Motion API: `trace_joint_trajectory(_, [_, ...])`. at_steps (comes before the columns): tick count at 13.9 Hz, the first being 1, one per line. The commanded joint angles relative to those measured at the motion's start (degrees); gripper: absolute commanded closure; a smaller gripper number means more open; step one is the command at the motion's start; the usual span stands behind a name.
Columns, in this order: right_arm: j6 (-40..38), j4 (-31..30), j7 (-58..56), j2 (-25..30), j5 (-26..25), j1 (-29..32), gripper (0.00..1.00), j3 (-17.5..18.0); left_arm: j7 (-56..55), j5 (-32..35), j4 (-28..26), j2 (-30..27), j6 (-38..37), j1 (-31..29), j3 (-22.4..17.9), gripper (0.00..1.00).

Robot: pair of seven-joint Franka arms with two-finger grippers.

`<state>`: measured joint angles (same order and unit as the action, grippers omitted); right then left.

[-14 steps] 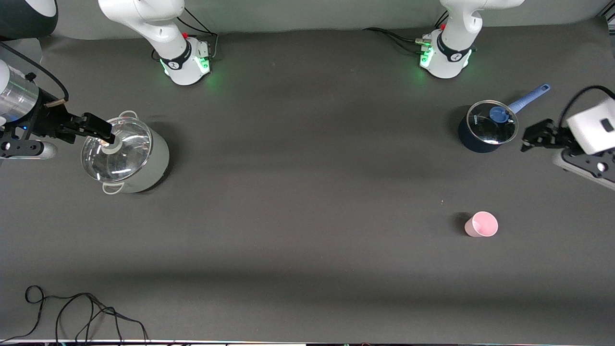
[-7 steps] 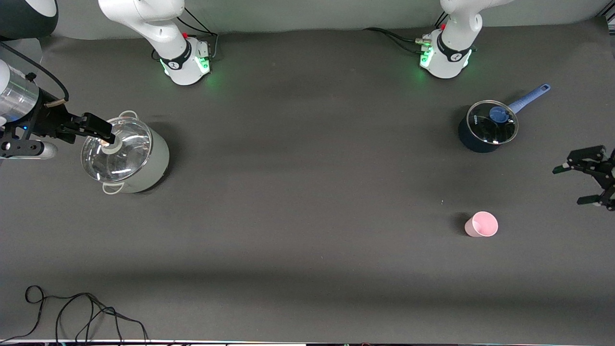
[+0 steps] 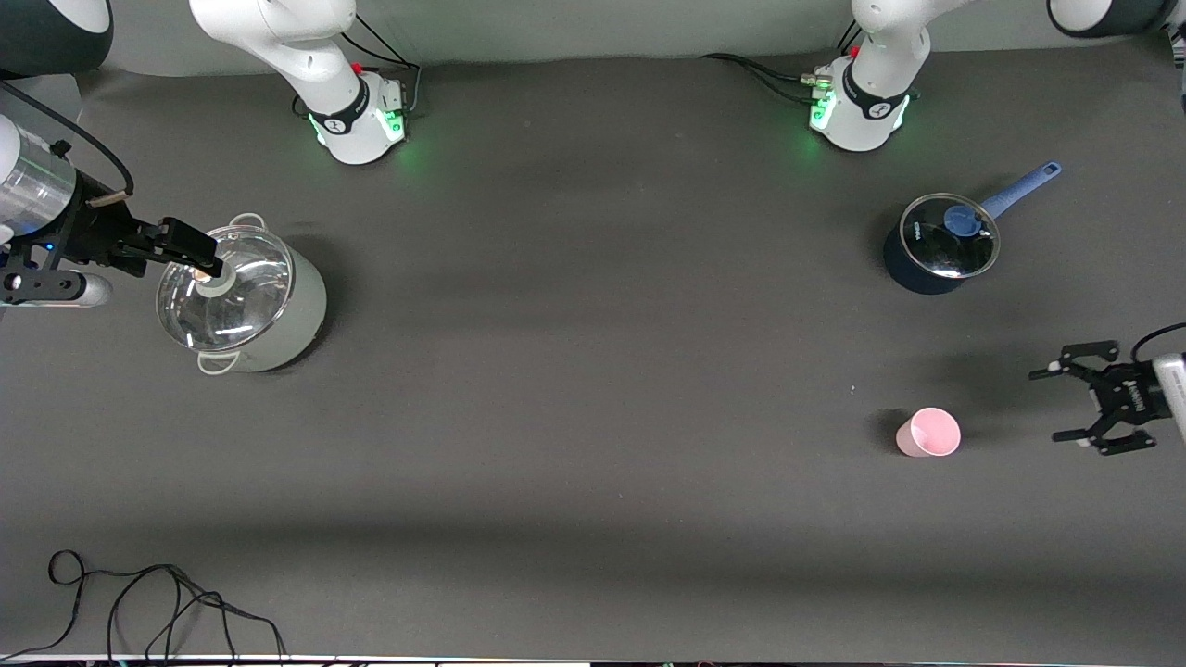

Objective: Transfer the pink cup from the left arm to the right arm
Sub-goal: 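Reach the left gripper to the pink cup and close on it, then lift the pink cup with the left gripper and carry it toward the middle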

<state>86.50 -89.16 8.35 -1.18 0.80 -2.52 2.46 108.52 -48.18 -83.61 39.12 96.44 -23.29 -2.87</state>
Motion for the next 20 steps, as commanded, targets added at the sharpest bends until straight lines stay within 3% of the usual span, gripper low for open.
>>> trace_joint_trajectory(1, [-0.8,0.91,-0.7,-0.4,-1.15,-0.64,0.0,-0.17,13.16,-7.61,-0.59,5.07,-0.11,-2.37,0.5,0.0])
trace_joint_trajectory(5, [-0.8,0.91,-1.05,-0.31,-1.15,-0.55,0.0,-0.17,23.2,-15.09,-0.5,10.52,0.68,-3.25,0.5,0.0])
trace_joint_trajectory(12, [-0.8,0.91,-0.96,-0.31,-1.15,-0.55,0.0,-0.17,34.64,-21.16,-0.68,17.91,-0.02,-5.8,0.85,0.0])
trace_joint_trajectory(20, [-0.8,0.91,-0.96,-0.4,-1.15,-0.55,0.0,-0.17,39.4,-27.94,-5.42,19.15,0.77,-3.78,4.45,0.0])
